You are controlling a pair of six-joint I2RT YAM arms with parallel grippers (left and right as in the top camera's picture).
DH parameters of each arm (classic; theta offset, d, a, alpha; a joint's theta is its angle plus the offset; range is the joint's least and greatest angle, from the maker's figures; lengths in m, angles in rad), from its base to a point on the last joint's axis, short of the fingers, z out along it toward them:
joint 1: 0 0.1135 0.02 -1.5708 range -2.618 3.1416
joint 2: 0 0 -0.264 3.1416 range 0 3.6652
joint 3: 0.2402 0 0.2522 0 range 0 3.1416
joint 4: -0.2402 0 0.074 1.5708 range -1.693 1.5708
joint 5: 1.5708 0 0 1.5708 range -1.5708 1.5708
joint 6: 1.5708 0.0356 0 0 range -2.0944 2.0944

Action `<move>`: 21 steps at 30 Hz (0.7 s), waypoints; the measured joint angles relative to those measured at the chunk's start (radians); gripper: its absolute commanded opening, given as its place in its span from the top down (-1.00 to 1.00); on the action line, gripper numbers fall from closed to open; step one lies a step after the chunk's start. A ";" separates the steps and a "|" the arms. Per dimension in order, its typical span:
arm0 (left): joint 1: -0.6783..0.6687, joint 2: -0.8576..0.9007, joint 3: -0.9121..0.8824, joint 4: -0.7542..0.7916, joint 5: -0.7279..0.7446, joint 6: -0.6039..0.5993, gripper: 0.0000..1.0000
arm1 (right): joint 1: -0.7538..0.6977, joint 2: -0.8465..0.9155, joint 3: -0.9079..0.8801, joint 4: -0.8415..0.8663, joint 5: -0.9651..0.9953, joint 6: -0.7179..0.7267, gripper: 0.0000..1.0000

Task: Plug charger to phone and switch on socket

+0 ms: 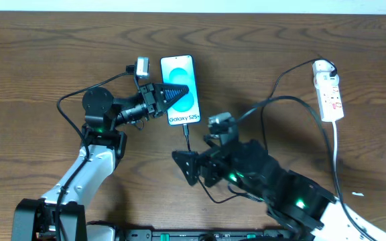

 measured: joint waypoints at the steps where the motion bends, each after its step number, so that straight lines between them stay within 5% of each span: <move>1: 0.000 0.000 0.000 -0.001 -0.010 0.001 0.85 | 0.000 -0.024 0.001 -0.023 0.005 0.000 -0.99; 11: -0.053 0.000 0.001 -0.100 -0.150 0.051 0.86 | 0.000 -0.246 0.003 -0.205 0.266 0.000 -0.99; 21: -0.171 0.010 0.155 -0.634 -0.273 0.384 0.85 | 0.000 -0.264 0.006 -0.273 0.462 0.000 -0.99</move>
